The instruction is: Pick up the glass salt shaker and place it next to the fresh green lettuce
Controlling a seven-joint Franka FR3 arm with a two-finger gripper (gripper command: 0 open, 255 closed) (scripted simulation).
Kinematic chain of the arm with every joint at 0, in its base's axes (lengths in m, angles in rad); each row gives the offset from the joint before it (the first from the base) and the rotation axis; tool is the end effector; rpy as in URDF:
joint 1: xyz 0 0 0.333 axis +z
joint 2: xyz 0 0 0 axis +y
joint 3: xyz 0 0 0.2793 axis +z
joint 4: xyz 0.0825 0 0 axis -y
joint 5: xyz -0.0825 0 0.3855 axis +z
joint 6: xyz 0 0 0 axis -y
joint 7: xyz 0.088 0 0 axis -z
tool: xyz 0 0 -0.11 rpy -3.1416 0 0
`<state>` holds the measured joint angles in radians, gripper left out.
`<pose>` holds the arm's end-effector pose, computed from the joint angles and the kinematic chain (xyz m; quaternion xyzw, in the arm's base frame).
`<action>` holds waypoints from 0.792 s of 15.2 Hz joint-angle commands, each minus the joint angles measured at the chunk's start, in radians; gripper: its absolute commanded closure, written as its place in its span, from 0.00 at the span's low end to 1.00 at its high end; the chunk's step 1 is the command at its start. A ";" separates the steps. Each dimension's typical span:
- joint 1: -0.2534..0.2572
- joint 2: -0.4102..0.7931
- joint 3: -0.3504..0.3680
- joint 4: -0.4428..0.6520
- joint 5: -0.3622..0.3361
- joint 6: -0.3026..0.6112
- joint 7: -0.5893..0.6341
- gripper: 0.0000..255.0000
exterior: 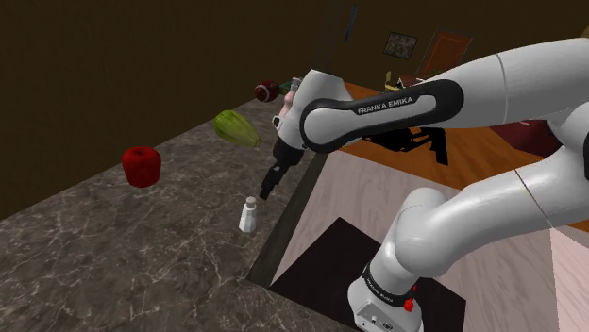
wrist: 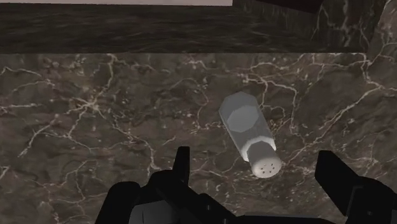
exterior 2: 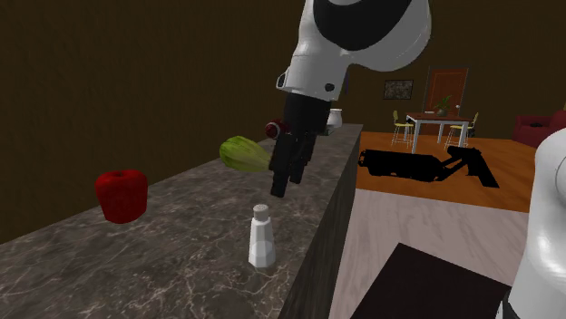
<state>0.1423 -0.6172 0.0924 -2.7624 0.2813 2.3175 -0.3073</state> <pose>0.3695 0.0900 0.3746 -0.9770 -0.1757 -0.0902 0.0803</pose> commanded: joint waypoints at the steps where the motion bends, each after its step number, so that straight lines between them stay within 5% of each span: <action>1: 0.035 0.056 0.017 -0.025 0.033 0.106 -0.018 0.00; 12: 0.086 0.224 0.029 -0.053 0.099 0.317 -0.063 0.00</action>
<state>0.2271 -0.3993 0.1215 -2.8150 0.3780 2.6265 -0.3683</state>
